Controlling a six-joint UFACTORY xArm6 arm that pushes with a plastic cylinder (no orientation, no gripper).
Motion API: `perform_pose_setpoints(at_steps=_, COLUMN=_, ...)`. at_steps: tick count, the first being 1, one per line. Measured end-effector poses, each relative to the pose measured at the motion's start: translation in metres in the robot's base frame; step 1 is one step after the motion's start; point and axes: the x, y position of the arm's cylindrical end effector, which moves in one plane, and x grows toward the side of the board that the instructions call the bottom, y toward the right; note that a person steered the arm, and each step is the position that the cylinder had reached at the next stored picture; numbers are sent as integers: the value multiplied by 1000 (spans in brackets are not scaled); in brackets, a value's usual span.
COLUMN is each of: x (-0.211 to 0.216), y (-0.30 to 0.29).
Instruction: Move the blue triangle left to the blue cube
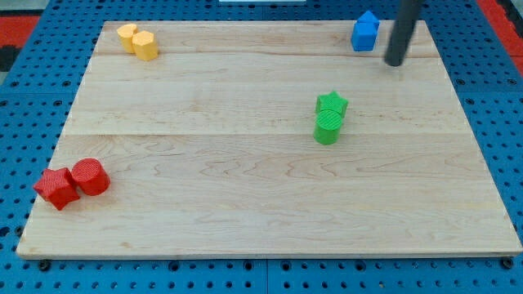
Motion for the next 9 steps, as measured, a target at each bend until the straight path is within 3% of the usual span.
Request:
perform_pose_setpoints(at_steps=1, x=-2, y=56)
perform_pose_setpoints(at_steps=3, x=-106, y=65)
perform_pose_setpoints(at_steps=4, x=-107, y=27)
perform_pose_setpoints(at_steps=5, x=-107, y=-59)
perform_pose_setpoints(at_steps=7, x=-104, y=-70)
perform_pose_setpoints(at_steps=9, x=-74, y=-58)
